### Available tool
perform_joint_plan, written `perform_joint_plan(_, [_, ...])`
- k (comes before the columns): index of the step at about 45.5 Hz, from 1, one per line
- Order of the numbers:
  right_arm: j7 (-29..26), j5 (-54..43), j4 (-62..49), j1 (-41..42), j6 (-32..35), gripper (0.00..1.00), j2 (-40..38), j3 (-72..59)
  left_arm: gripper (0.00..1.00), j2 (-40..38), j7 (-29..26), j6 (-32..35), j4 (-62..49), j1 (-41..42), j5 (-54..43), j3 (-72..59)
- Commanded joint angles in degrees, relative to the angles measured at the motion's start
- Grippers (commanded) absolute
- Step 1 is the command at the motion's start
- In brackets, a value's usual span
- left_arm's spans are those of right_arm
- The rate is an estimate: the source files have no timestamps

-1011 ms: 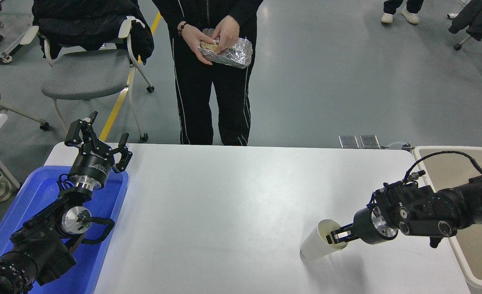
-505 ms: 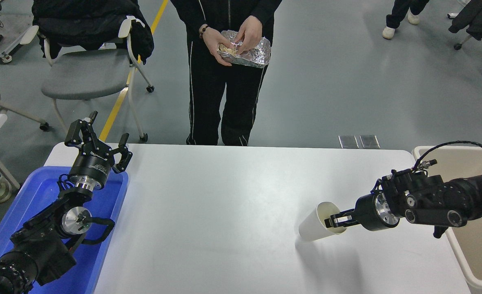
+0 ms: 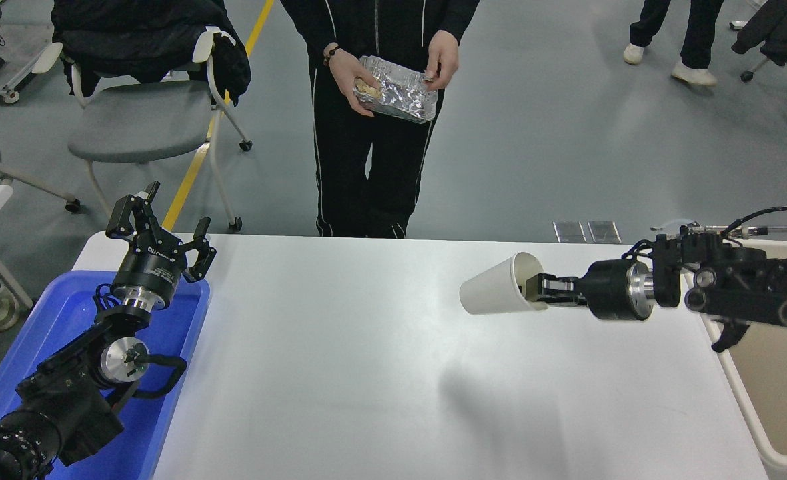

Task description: Dispose of the paper cup in the dustbin

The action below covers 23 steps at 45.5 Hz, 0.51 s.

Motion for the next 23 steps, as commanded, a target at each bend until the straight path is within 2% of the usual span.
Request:
perform_joint_plan(1, [0.7,8.8,0.7,-0.5,2.9,0.0,-4.9,12.1,1.0,0.0,0.0,0.0,0.1,0.0,0.0,0.0])
perform_joint_plan(23, [1.0,10.8,-1.1,-5.6,1.5,0.0,-8.4,20.9,1.0,0.0,0.0,0.0,0.0,0.0,0.0,0.0])
